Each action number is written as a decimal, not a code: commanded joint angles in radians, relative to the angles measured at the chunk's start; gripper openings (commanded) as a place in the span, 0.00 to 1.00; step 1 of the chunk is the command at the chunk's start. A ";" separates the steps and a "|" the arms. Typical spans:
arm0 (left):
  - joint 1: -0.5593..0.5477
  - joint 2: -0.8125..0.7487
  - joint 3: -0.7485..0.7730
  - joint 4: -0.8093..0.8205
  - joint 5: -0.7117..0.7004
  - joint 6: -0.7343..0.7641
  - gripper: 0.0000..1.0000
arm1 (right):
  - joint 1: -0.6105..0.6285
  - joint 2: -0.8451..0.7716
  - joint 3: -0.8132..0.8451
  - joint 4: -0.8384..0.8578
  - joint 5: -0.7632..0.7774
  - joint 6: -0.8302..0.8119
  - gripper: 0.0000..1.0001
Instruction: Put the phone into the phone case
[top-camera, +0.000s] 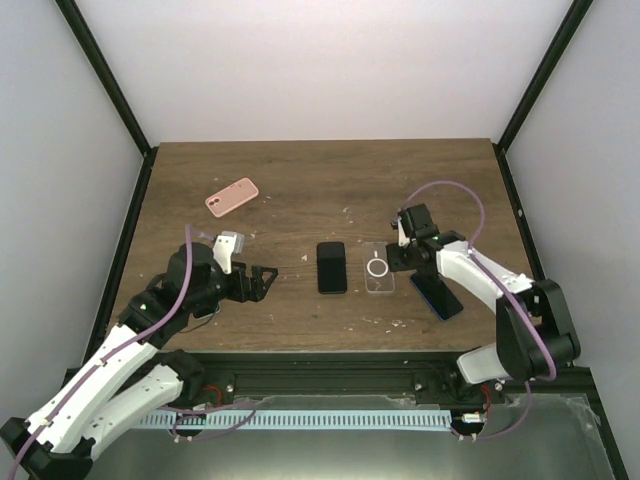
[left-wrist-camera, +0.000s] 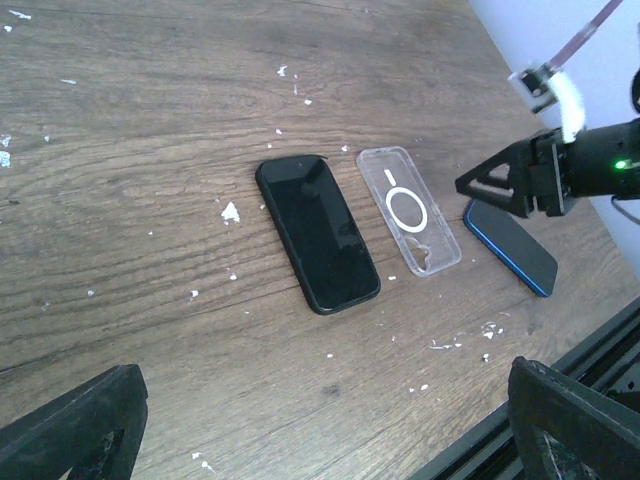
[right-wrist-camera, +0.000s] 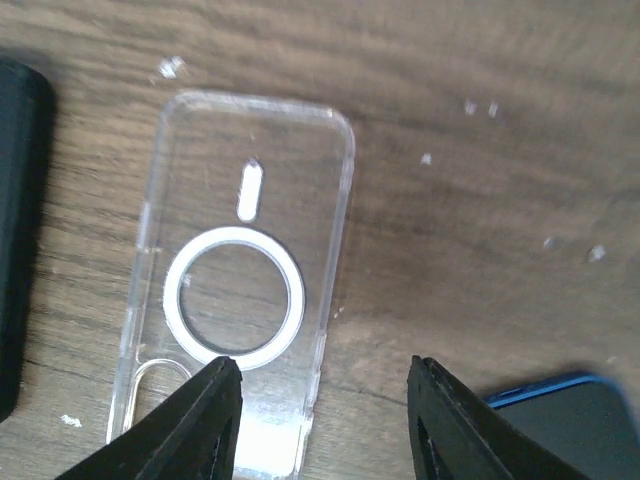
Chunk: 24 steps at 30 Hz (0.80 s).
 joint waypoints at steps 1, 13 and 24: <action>0.005 -0.010 0.002 0.008 0.007 0.007 0.99 | -0.001 -0.057 0.054 0.006 0.057 -0.178 0.47; 0.004 -0.005 -0.003 0.020 0.054 0.010 0.99 | -0.094 0.145 0.173 -0.230 -0.050 -0.350 0.75; 0.005 0.008 -0.004 0.030 0.110 0.019 0.99 | -0.240 0.163 0.170 -0.287 -0.125 -0.421 1.00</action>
